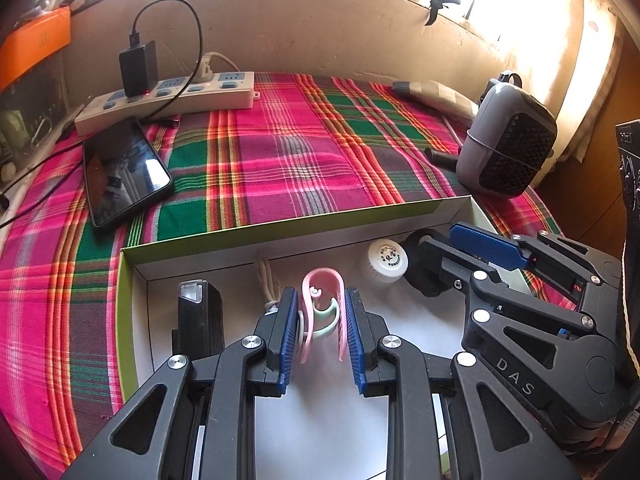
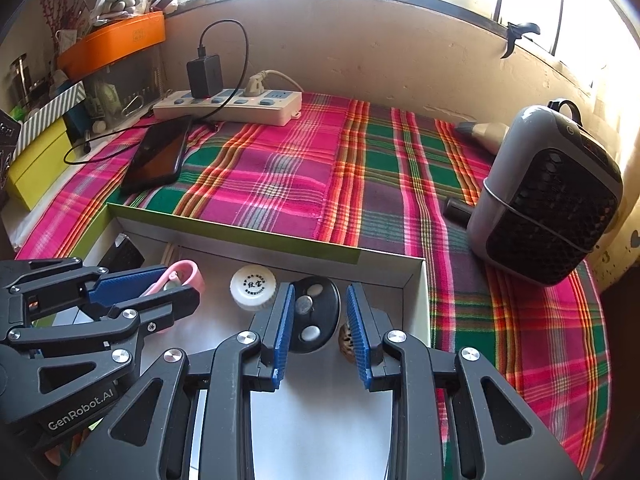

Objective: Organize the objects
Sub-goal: 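Open the right tool to release the disc while the left tool releases the pink clip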

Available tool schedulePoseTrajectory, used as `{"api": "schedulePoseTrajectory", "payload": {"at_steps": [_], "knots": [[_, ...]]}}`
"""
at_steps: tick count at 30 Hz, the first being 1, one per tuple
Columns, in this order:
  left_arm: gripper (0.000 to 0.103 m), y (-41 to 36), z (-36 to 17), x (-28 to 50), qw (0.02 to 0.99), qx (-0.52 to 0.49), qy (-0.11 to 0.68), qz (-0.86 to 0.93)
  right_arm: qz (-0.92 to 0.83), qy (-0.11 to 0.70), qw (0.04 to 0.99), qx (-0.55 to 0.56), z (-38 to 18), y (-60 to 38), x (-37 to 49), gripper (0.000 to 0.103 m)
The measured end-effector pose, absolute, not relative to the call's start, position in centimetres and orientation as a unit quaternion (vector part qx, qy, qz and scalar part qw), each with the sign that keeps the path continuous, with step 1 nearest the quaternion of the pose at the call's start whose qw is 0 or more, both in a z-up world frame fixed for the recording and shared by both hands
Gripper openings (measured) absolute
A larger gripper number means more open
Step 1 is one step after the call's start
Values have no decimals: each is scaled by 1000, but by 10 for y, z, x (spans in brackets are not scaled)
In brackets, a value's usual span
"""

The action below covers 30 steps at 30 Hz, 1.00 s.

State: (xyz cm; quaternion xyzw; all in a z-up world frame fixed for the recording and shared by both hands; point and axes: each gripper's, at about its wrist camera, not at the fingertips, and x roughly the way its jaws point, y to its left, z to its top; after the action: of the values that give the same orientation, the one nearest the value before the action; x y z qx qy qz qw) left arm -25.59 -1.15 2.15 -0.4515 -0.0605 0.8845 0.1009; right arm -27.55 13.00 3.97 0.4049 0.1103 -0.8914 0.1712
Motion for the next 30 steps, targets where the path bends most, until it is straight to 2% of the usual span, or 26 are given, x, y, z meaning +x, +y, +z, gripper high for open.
{"api": "schedulePoseTrajectory", "payload": {"at_steps": [6, 9, 19, 30], "knots": [[22, -12, 21, -255, 101, -451, -60, 885, -892, 111, 168, 405, 39, 129, -276, 29], [22, -12, 22, -255, 99, -452, -59, 885, -893, 109, 167, 403, 39, 130, -275, 38], [30, -16, 23, -256, 88, -452, -62, 886, -895, 100, 162, 402, 40, 133, -275, 39], [31, -17, 29, -245, 86, -444, -66, 890, -899, 89, 163, 397, 44, 135, -268, 39]]}}
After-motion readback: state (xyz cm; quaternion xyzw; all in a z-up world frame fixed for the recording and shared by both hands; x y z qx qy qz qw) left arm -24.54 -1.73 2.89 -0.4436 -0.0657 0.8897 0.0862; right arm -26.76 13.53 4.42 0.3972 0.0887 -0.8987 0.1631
